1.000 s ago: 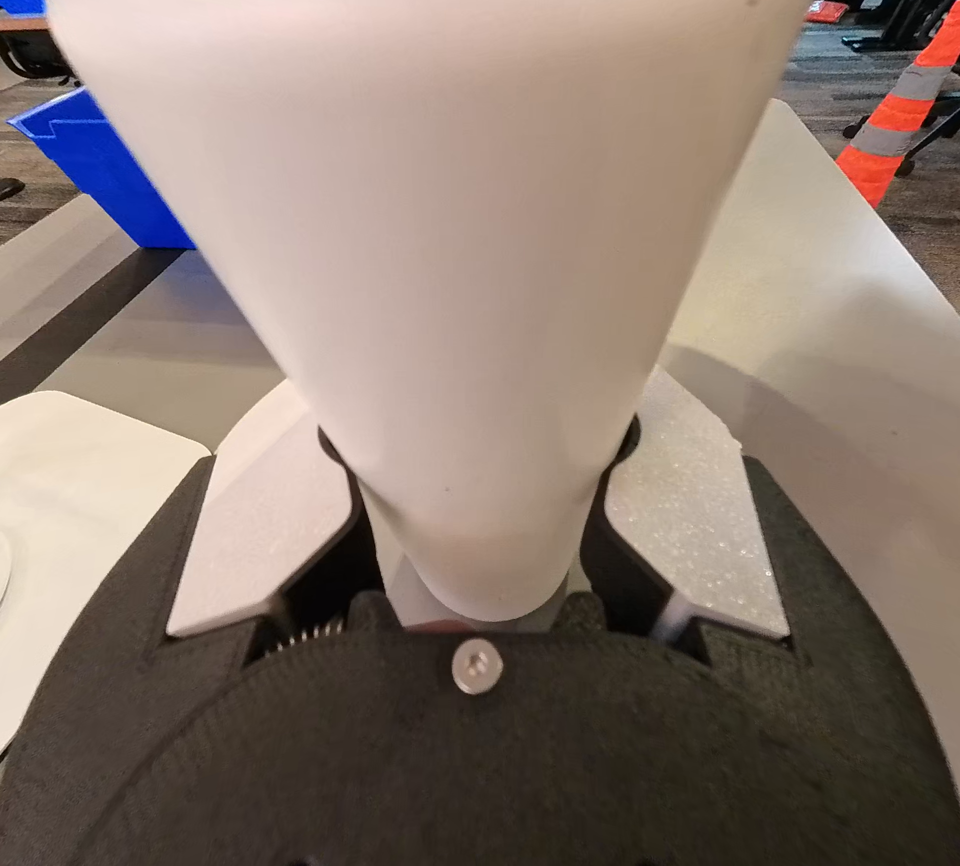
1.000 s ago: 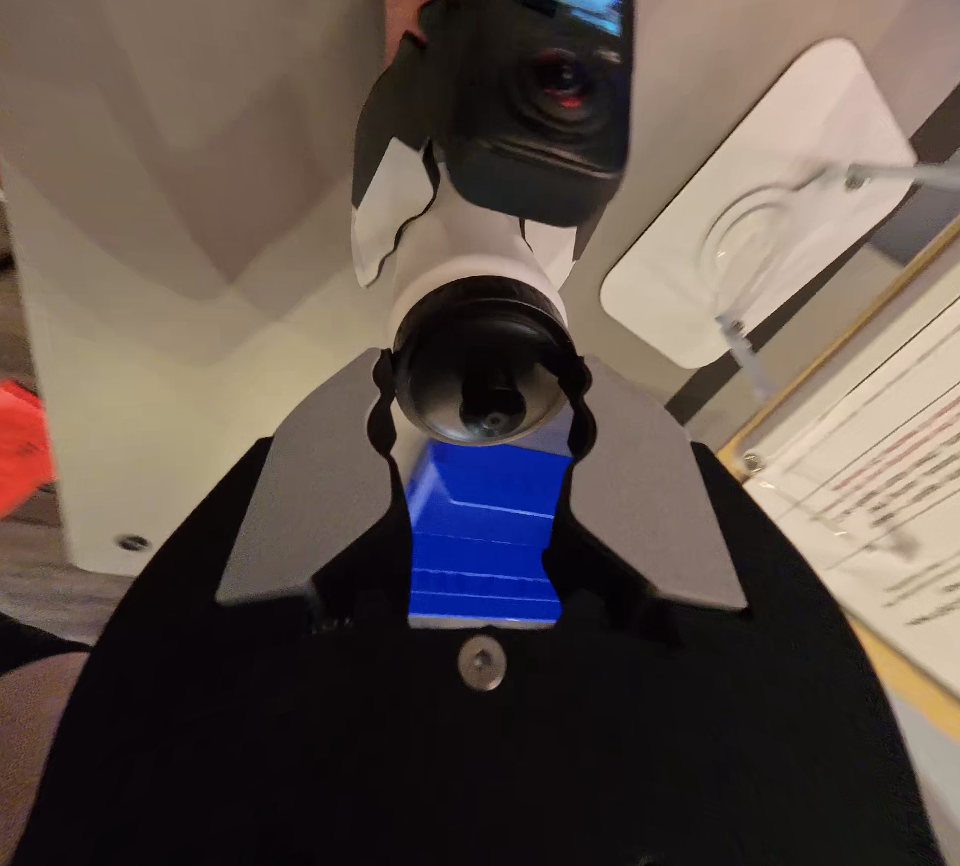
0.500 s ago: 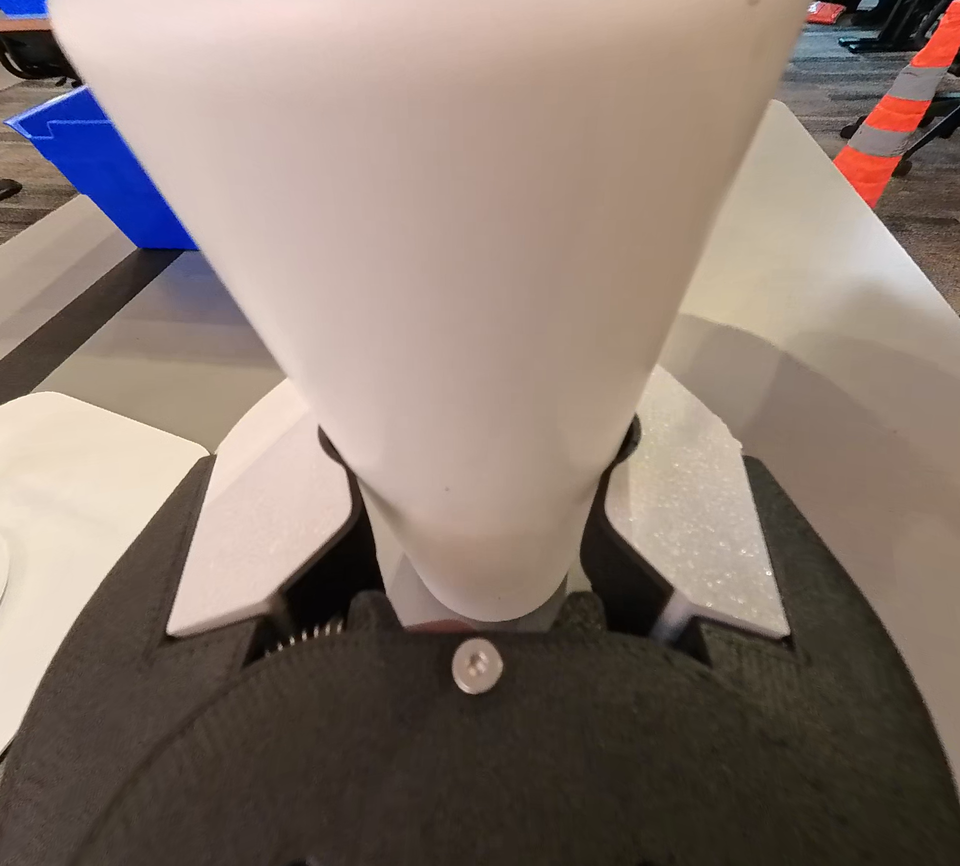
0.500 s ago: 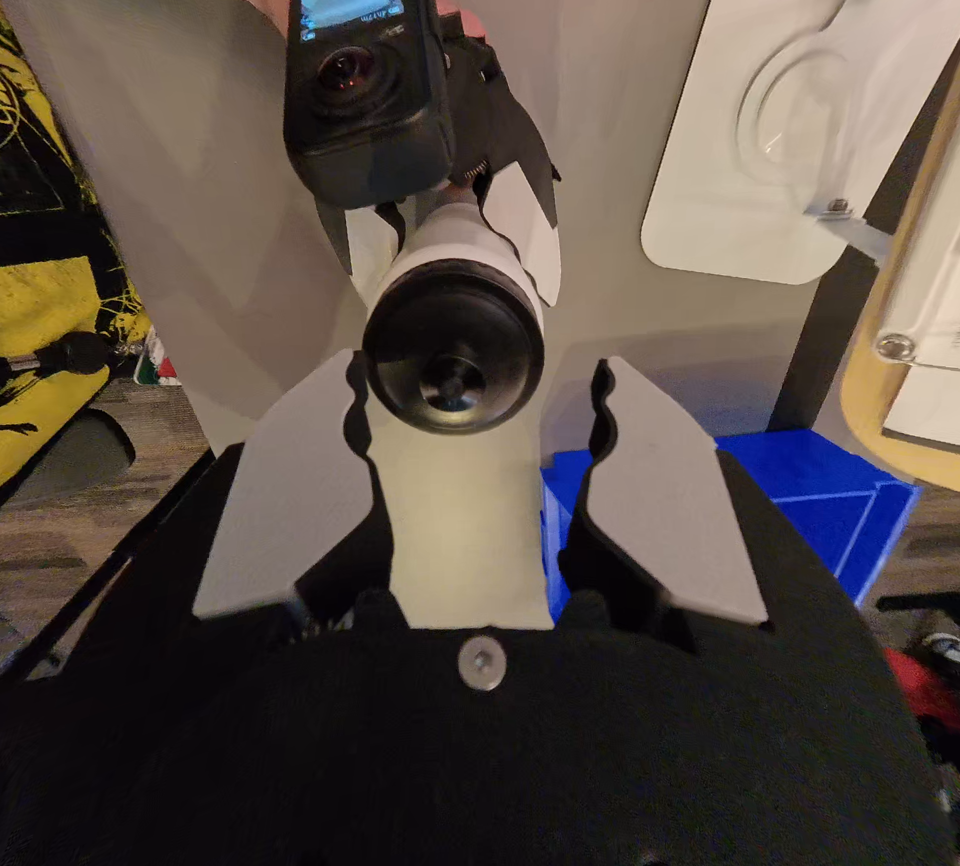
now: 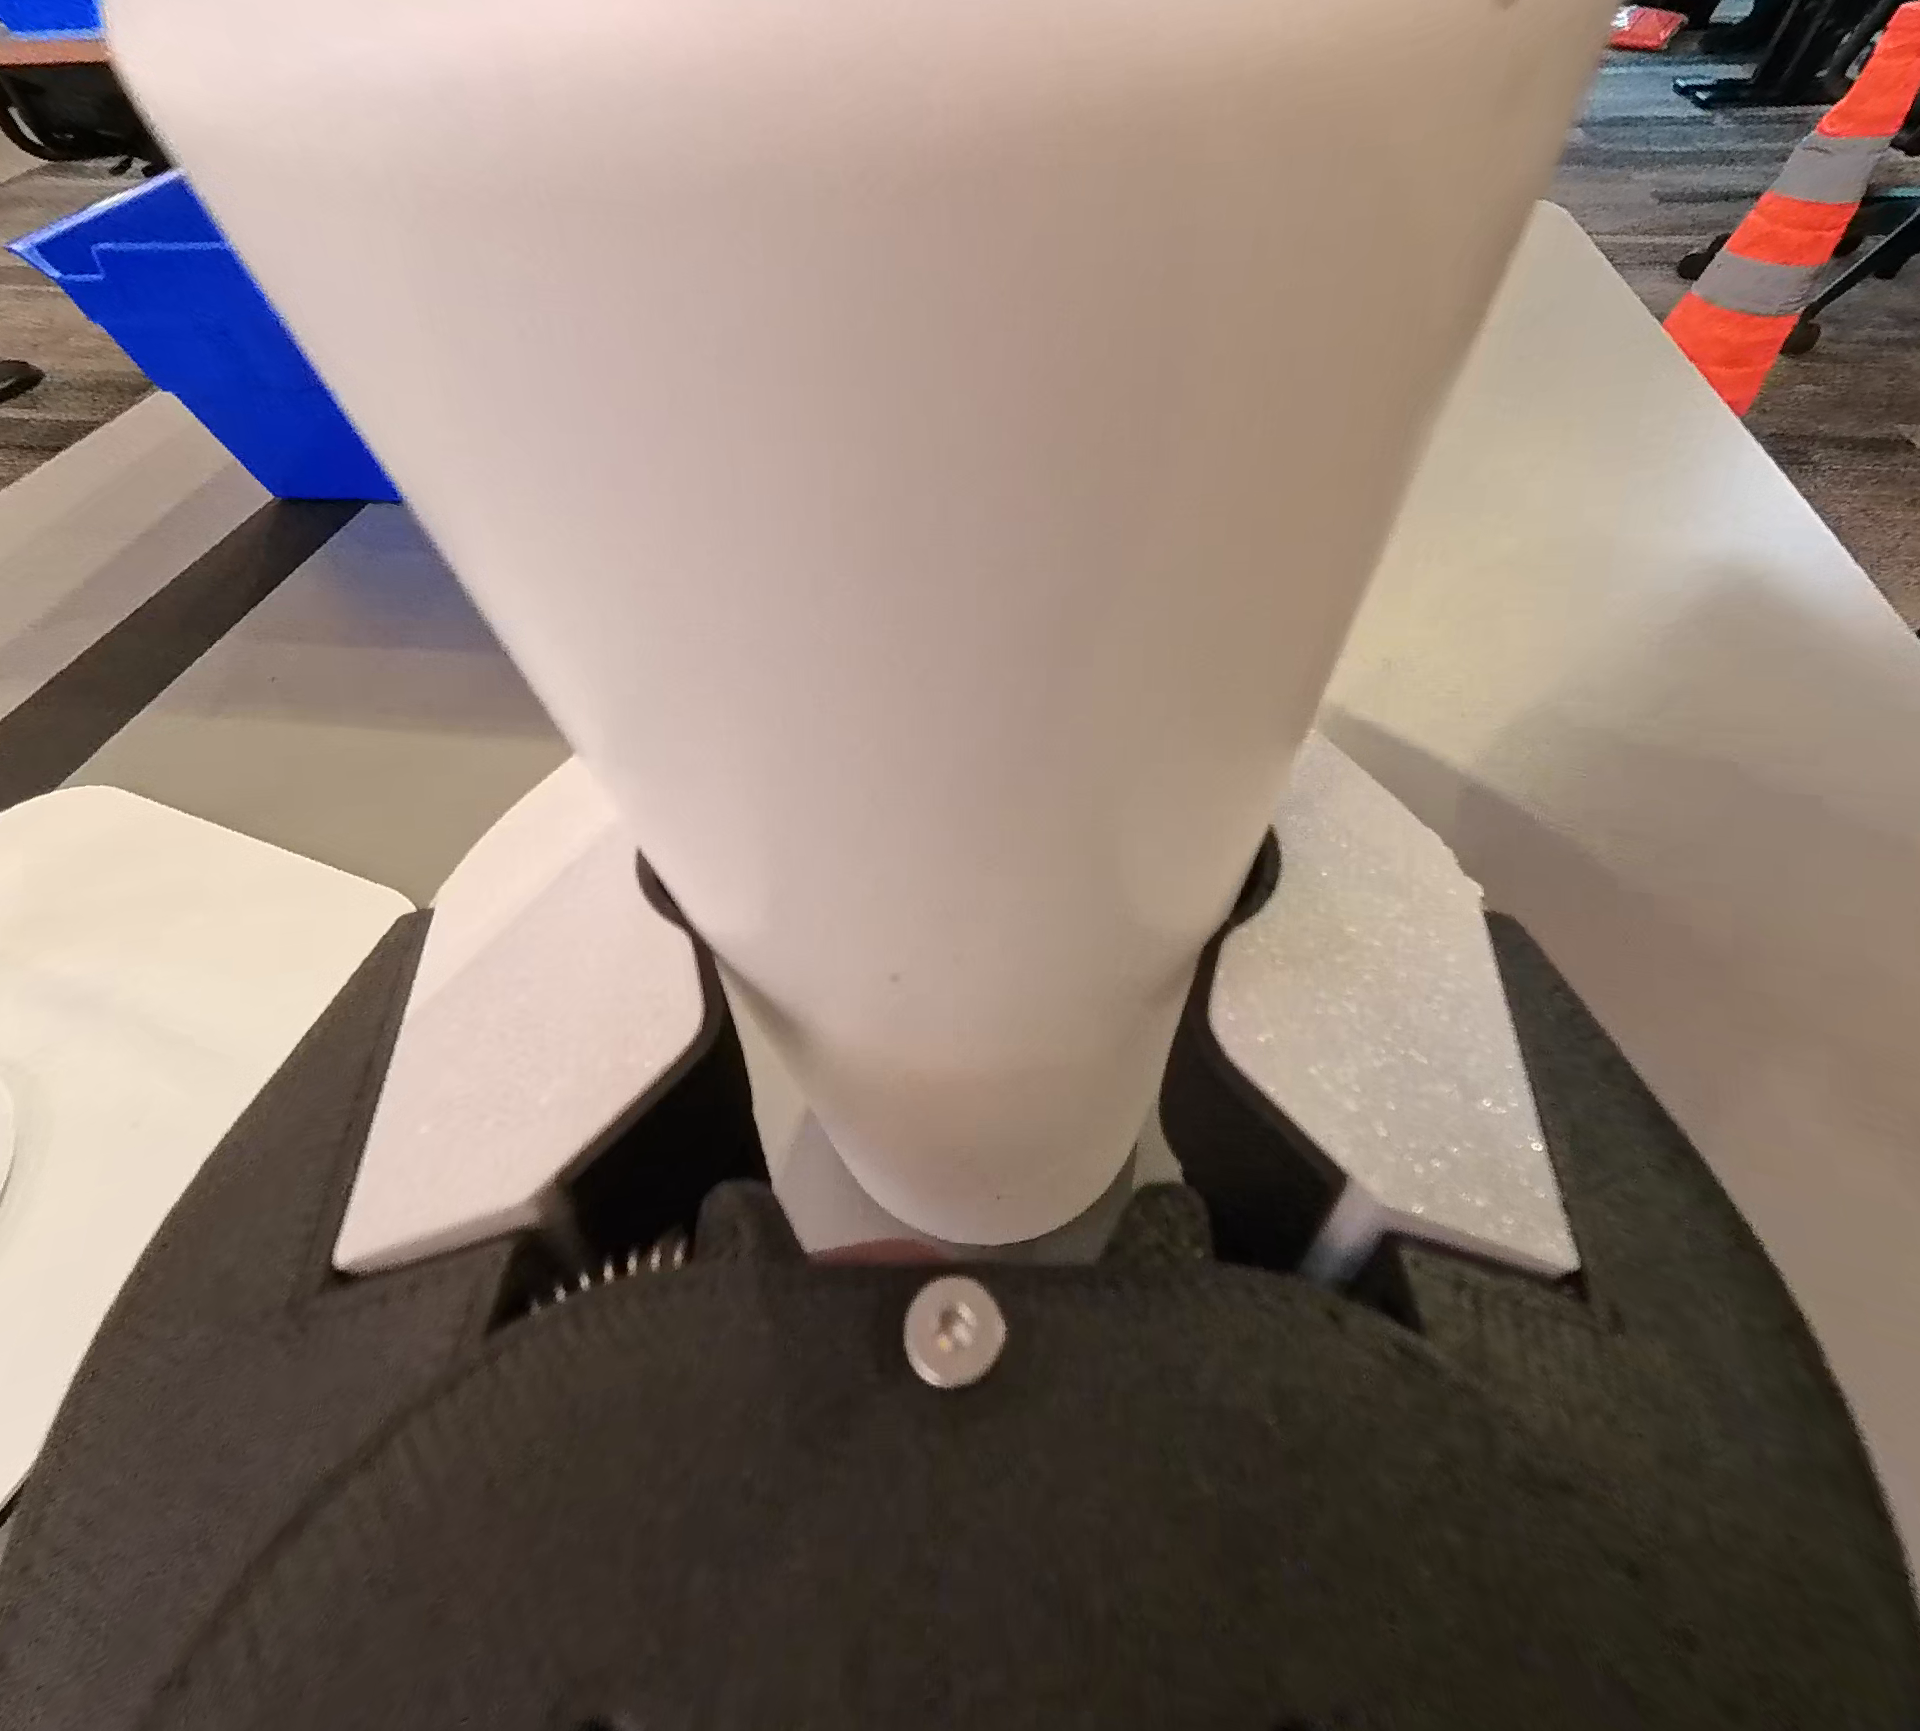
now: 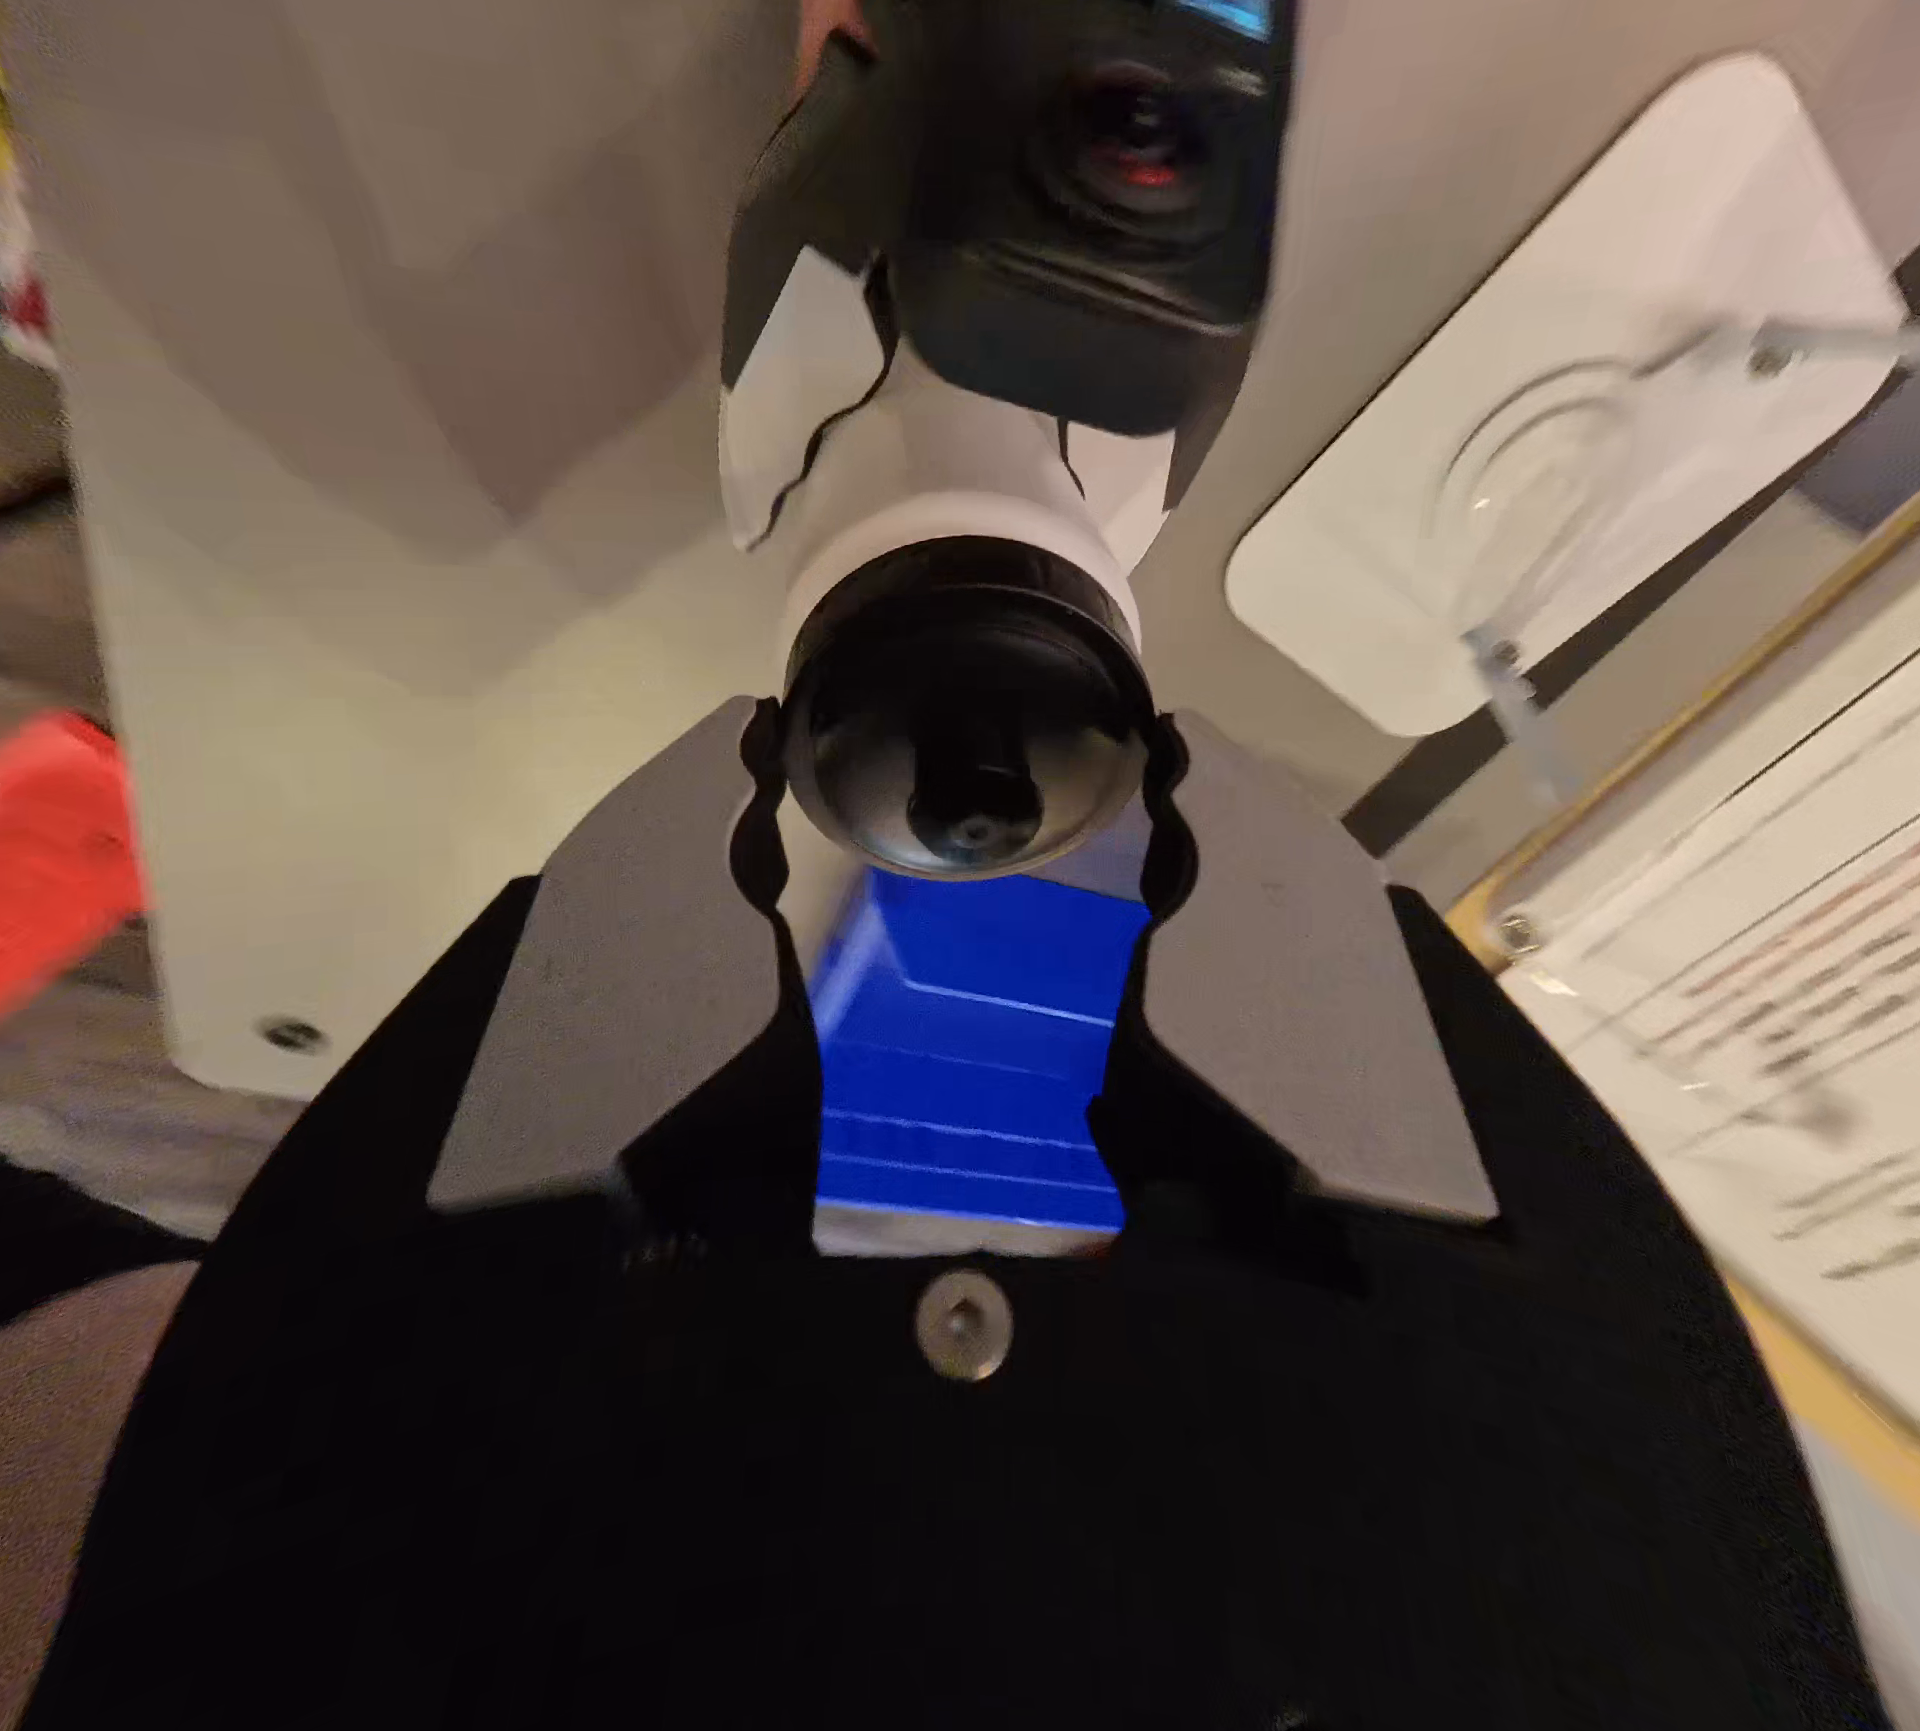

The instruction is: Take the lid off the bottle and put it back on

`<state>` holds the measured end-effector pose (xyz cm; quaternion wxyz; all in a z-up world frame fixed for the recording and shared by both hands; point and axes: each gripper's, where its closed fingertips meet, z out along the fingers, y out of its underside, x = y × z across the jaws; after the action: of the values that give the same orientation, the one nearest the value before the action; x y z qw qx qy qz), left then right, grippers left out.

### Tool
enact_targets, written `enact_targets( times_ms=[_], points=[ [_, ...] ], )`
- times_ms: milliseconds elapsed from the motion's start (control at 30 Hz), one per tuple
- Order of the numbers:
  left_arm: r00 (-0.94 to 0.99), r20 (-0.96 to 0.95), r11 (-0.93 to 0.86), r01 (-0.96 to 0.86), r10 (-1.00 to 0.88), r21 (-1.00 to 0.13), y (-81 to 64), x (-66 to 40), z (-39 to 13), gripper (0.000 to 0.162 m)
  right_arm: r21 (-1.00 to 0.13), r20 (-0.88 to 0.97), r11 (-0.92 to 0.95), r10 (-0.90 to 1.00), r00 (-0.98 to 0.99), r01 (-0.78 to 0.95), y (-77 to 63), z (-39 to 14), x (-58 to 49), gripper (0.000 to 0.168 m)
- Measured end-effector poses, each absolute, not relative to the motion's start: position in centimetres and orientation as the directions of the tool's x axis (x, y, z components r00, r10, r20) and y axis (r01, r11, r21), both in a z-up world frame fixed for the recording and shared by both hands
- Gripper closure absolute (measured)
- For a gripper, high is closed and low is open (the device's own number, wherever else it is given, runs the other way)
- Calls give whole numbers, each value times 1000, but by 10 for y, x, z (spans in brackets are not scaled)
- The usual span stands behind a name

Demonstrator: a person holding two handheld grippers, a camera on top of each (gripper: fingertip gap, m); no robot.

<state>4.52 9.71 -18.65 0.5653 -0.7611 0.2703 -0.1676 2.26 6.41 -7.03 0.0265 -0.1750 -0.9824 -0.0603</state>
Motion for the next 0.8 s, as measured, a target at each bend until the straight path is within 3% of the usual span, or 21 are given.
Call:
enact_targets(
  times_ms=[67,200,267,500,667,800],
  points=[
    [798,-49,-214,-220,-601,-952,97,45,-187,61,156,63,952,255,-965,262,64,-71,22,101],
    [796,-46,-214,-217,-604,-952,97,44,-187,61,146,37,928,340,-940,342,63,-71,19,100],
    [795,-49,-215,-222,-604,-951,97,45,-187,61,86,30,882,463,-886,463,62,-71,18,77],
    [794,-48,-214,-221,-606,-952,97,45,-187,61,-48,-23,691,721,-692,722,61,-69,23,93],
    [795,-48,-214,-220,-604,-952,97,45,-187,61,-13,9,715,699,-715,699,64,-73,23,99],
    [795,-47,-212,-219,-605,-952,97,45,-187,61,42,19,811,583,-812,584,65,-73,24,99]
  ],
)
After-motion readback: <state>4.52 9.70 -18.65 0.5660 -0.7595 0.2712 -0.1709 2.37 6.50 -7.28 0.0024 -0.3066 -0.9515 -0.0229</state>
